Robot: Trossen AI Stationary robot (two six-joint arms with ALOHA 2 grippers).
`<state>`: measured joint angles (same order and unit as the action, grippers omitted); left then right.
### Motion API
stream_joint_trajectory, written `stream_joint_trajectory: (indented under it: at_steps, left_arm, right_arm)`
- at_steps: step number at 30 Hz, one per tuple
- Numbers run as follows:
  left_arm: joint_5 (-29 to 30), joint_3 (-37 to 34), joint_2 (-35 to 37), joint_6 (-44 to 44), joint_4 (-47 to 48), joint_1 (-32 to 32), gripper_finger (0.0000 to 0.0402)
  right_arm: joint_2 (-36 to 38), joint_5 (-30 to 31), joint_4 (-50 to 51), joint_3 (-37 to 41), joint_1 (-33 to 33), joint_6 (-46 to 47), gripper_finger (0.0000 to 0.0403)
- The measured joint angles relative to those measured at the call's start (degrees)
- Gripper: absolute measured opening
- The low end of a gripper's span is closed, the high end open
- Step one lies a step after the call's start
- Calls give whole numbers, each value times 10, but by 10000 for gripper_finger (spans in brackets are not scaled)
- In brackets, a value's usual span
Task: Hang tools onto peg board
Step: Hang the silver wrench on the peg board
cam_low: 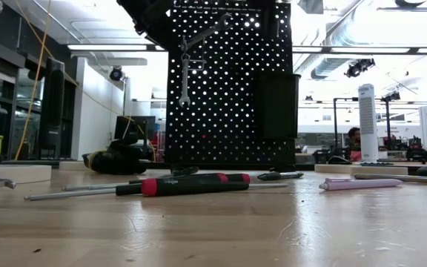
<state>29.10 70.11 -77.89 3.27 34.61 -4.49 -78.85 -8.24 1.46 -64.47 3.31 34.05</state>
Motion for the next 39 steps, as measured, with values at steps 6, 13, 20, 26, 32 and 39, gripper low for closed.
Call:
stream_joint_trajectory:
  at_steps: [6,13,20,26,32,39]
  left_arm:
    - [0,0,0,-1,0,0,0]
    - [0,0,0,-2,-2,0,0]
    - [0,0,0,-2,-2,0,0]
    - [0,0,0,-2,-2,0,0]
    - [0,0,0,-2,-2,0,0]
    - [-1,0,0,-2,-2,0,0]
  right_arm:
    - [-1,90,5,0,2,0,0]
    - [-3,138,46,0,2,16,0]
    - [-3,122,81,0,-4,22,0]
    - [-3,109,71,0,-11,32,0]
    - [-3,94,71,0,-12,35,0]
    - [-7,62,67,0,-12,35,0]
